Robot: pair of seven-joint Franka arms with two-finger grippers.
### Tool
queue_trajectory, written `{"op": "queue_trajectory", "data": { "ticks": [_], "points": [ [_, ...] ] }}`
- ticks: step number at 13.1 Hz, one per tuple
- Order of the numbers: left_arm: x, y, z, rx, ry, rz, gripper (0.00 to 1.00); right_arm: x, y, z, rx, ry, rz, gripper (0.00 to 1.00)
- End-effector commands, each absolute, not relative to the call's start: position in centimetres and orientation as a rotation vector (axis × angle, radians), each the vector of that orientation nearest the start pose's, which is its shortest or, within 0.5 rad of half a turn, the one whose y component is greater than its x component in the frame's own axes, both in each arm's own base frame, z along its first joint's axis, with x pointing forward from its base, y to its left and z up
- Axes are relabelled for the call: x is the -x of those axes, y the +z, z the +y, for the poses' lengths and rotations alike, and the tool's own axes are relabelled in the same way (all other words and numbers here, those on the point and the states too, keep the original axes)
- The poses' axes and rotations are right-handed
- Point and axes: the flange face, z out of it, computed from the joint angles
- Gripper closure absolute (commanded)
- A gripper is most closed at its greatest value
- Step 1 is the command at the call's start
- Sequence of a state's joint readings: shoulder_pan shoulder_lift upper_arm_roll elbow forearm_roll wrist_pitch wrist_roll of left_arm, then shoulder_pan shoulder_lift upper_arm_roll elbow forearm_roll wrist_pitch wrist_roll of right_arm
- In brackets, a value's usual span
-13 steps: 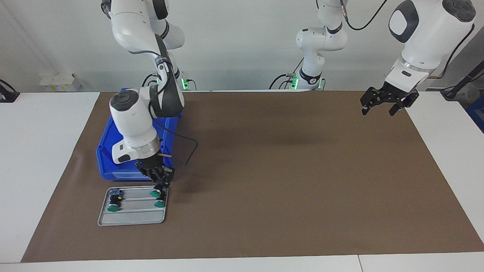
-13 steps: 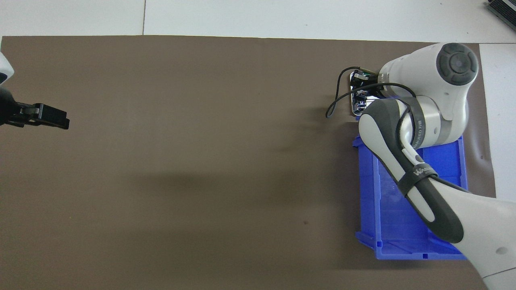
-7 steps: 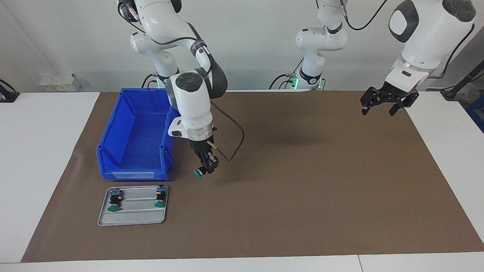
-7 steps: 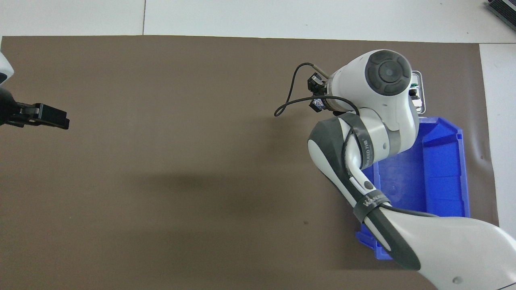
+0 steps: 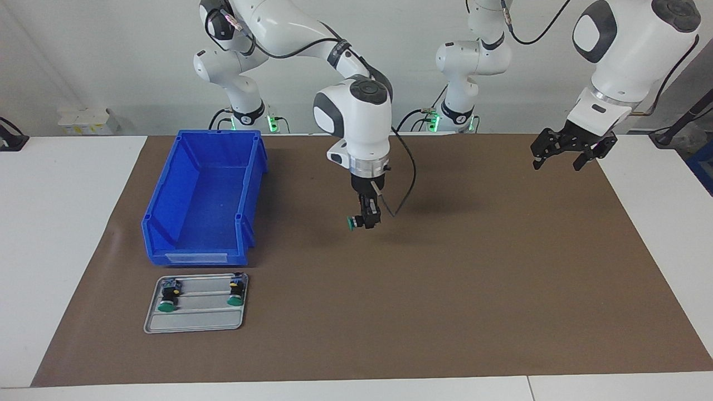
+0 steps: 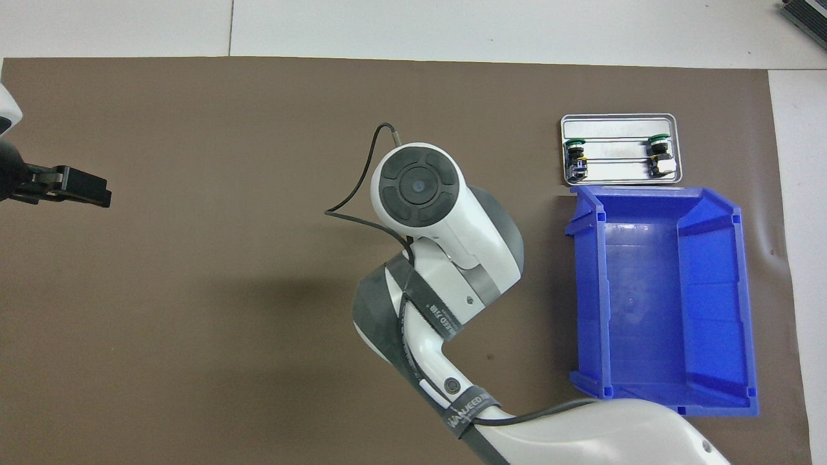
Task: Place and press button with both arms
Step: 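Carry the green button to the table middle and set it down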
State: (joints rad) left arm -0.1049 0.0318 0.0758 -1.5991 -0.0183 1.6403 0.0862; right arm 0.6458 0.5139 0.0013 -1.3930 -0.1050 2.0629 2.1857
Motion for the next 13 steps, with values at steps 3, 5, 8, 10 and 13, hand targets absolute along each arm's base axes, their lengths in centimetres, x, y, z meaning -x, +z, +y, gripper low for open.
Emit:
{"op": "queue_trajectory", "data": {
  "ticks": [3,5,8,10,13],
  "points": [
    [-56.2,60.1,-1.6,3.140,-0.024,0.176,0.01,-57.4,38.9,49.3,1.963,-0.141,2.254,1.00],
    [-56.2,60.1,-1.6,3.140,-0.024,0.176,0.01,-56.2,36.8,51.0,1.946,-0.101,2.282,1.00],
    [-56.2,60.1,-1.6,3.140,-0.024,0.176,0.01,-55.5,35.5,51.6,1.936,-0.037,2.256,1.00],
    [-56.2,60.1,-1.6,3.140,-0.024,0.176,0.01,-53.7,34.0,52.5,2.018,-0.034,2.186,1.00],
    [-56.2,60.1,-1.6,3.140,-0.024,0.176,0.01,-52.4,32.6,52.6,2.025,-0.012,2.169,1.00]
  ]
}}
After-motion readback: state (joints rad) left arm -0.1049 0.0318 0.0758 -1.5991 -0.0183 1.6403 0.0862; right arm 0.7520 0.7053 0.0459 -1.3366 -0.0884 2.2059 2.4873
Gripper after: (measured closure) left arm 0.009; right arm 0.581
